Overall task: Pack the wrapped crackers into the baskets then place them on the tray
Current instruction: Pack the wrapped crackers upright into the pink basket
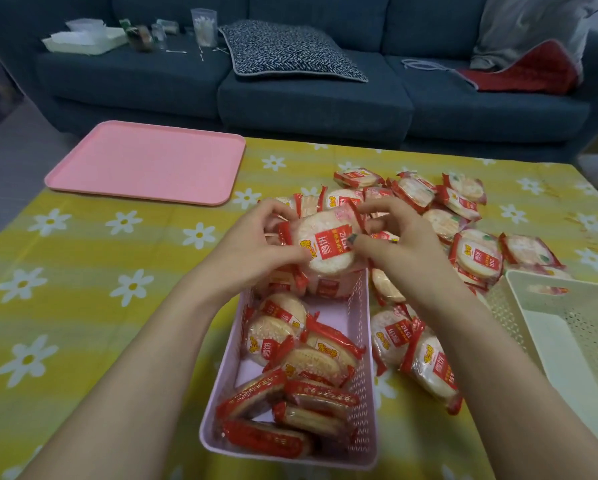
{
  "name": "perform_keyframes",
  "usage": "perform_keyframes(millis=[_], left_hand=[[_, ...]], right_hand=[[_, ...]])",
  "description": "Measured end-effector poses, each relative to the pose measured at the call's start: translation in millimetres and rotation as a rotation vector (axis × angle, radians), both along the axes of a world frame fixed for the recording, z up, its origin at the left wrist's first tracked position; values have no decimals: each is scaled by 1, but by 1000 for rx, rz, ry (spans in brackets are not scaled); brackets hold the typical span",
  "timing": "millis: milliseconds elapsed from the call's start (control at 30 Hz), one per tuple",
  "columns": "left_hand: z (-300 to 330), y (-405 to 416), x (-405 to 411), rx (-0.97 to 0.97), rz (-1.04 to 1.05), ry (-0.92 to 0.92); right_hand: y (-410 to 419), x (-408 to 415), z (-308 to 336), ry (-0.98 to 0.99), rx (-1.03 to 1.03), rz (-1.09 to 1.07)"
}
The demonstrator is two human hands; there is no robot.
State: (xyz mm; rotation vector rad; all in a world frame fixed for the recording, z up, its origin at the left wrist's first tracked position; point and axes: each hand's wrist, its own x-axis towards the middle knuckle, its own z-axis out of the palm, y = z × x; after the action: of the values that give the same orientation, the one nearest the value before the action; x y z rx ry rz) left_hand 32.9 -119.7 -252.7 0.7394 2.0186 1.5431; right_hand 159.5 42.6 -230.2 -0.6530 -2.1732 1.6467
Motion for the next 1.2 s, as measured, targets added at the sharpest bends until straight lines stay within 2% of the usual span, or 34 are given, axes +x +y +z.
perform_keyframes(millis=[100, 167, 267, 433, 500, 633, 700, 900, 1000, 1200], left_hand=[[2, 2, -1, 66, 34, 46], [6, 5, 2, 101, 23, 79], [8, 9, 7, 132, -25, 116], [-2, 13, 11, 92, -115, 220], [-10, 11, 6, 13, -120, 306], [-30, 5, -1, -483, -116, 671], [-39, 3, 0, -608, -127, 764], [-44, 1, -7, -649, -142, 790], [-43, 1, -7, -654, -141, 810], [-38, 1, -6, -722, -114, 861]], right_hand=[[2, 3, -6, -97, 211, 43], [2, 4, -6, -59, 360, 39], [-1, 3, -2, 23, 425, 117], [-4, 0, -13, -97, 646, 183], [-2, 1, -14, -124, 685, 200], [-1, 5, -19, -126, 745, 186], [-4, 5, -22, -116, 784, 190], [-9, -1, -32, -37, 855, 168], [-11, -2, -37, -77, 872, 115], [-11, -3, -48, -168, 1042, 26]])
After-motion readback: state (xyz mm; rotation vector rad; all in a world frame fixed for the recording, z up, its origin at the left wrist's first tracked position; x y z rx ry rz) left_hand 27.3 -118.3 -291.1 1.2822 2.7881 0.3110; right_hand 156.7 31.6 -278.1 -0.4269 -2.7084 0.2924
